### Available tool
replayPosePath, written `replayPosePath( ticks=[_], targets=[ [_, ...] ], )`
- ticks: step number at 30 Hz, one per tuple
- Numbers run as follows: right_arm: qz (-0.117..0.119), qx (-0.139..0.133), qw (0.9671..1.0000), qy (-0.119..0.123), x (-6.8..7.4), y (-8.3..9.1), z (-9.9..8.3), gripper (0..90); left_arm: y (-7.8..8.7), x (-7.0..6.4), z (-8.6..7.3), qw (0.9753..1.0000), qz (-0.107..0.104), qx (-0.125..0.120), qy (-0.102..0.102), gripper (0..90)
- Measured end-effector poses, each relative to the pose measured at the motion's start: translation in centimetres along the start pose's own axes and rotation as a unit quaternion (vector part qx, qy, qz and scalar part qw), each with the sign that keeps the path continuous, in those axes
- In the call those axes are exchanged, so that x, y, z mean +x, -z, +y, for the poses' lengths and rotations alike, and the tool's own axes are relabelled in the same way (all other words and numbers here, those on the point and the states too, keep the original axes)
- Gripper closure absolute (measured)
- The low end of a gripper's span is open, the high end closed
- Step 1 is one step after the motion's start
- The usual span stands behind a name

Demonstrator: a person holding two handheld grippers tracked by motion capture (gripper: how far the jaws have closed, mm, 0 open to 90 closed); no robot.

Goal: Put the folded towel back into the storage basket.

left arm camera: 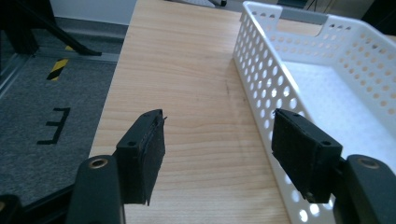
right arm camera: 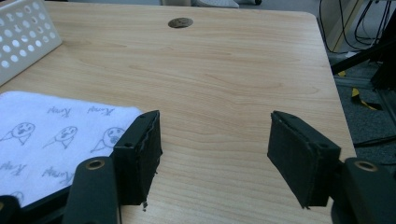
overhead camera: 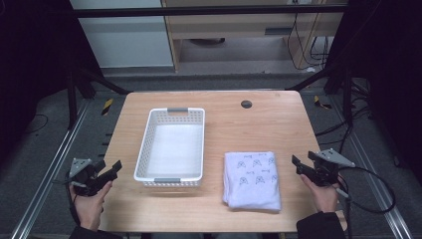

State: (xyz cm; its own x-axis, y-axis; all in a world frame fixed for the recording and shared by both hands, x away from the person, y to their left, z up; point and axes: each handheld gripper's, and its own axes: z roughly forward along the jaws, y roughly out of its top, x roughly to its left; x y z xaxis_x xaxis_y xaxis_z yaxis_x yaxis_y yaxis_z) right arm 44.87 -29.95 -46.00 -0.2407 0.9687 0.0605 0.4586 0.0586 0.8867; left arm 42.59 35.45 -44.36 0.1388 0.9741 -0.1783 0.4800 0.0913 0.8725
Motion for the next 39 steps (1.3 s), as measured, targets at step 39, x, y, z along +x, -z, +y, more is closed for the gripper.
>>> replayPosePath(
  ticks=[39],
  targets=[
    [0.064,-0.033,0.9972,0.021,1.5,1.3,4.8,29.9,-0.2,-10.1,4.0,0.9913,-0.113,-0.005,-0.067,32.7]
  ],
)
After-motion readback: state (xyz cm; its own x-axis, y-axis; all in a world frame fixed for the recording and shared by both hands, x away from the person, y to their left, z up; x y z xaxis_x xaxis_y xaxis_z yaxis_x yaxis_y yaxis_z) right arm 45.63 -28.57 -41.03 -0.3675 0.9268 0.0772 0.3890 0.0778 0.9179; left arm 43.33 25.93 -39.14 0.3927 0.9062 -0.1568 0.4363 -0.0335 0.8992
